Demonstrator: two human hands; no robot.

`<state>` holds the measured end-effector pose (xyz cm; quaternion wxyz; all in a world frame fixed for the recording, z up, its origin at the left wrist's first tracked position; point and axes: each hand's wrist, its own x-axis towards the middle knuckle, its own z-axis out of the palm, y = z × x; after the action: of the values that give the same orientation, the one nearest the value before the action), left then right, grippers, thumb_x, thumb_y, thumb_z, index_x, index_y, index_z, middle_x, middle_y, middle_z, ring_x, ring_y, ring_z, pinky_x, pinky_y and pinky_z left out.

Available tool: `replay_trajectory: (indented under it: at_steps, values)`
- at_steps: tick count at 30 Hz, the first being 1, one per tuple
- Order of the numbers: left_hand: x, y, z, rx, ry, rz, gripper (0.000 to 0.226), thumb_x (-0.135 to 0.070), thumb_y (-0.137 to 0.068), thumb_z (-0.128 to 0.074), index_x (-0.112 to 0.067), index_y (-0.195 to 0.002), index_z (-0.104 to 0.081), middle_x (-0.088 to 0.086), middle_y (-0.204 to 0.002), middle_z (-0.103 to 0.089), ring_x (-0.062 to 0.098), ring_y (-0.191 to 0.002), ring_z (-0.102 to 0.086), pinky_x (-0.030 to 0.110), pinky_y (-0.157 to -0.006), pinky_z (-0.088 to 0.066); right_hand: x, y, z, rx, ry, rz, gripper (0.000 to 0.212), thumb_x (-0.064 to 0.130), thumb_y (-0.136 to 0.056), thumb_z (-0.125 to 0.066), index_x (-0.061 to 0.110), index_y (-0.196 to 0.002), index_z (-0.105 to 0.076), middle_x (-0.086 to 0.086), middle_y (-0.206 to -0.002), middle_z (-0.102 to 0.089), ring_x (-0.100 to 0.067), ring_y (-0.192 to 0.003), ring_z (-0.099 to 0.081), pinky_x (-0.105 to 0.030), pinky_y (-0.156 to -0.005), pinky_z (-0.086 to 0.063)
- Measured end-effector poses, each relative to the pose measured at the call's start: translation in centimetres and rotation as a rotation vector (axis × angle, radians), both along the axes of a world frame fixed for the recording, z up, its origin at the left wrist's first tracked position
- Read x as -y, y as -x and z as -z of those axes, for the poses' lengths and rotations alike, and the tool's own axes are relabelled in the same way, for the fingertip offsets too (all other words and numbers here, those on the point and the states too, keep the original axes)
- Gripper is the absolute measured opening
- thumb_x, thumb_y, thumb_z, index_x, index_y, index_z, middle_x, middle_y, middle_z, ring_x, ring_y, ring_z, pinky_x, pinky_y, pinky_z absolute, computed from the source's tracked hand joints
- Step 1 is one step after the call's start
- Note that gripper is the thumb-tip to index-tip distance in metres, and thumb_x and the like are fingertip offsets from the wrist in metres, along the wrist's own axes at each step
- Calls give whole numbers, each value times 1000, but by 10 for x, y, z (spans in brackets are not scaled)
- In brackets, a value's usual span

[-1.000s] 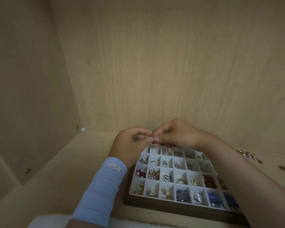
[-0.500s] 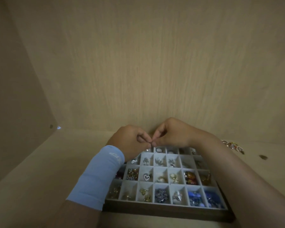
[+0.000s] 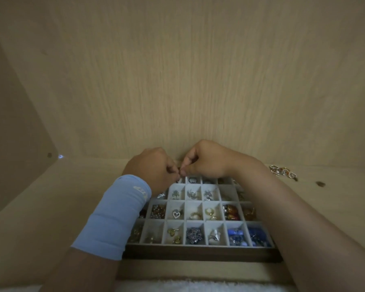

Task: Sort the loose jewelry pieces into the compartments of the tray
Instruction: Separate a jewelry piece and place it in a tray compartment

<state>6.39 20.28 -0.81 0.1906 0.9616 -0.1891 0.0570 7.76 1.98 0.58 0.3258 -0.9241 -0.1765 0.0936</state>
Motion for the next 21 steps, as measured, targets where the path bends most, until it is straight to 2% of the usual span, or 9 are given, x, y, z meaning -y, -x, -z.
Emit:
replay_trajectory:
  at_steps: [3,7,10,13,15,18,21]
  values:
    - [1,1,-1,24,-23,-17,8,-36,-80,-70,-32,-77,-76,-15,-84,-60,11,-82,-61,31,-73,-53,9,3,-5,-19,-18,15,7,25,-89,-74,26,-86,-80,14,-80,-76,-1,-82,-70,-27,-85,-55]
    - [6,5,-6,30,-33,1,1,-36,-82,-68,-36,-81,-68,-22,-78,-56,-2,-73,-54,19,-60,-40,35,14,-12,5,-29,44,11,23,-92,-70,27,-88,-80,16,-83,-76,3,-83,-69,-25,-86,-53]
    - [20,12,-9,-3,4,54,3,-37,-84,-66,-38,-83,-68,-23,-81,-61,-6,-74,-54,22,-65,-44,64,23,-18,40,2,68,10,23,-92,-70,27,-90,-80,17,-85,-76,5,-82,-68,-18,-80,-51]
    - [38,20,-15,-54,73,129,5,-36,-85,-66,-38,-84,-70,-23,-84,-64,-7,-76,-56,21,-70,-46,96,33,-20,60,-3,96,11,20,-91,-71,25,-91,-80,24,-76,-73,12,-74,-65,-4,-63,-44]
    - [51,24,-21,-88,114,182,6,-35,-86,-67,-36,-86,-72,-23,-84,-65,-7,-76,-57,18,-69,-44,114,40,-19,63,-6,105,11,18,-91,-71,25,-90,-79,29,-70,-70,15,-68,-62,0,-57,-40]
    - [75,28,-30,-143,136,263,6,-33,-86,-69,-36,-88,-74,-23,-86,-67,-9,-79,-58,13,-68,-42,129,49,-13,61,-25,97,14,16,-90,-72,29,-86,-77,32,-64,-66,17,-60,-59,0,-54,-39]
    - [81,24,-37,-168,84,241,10,-28,-86,-69,-37,-87,-72,-23,-84,-66,-6,-78,-59,15,-69,-43,124,53,-9,90,-29,88,14,22,-89,-74,34,-83,-77,29,-74,-70,15,-71,-63,0,-62,-41]
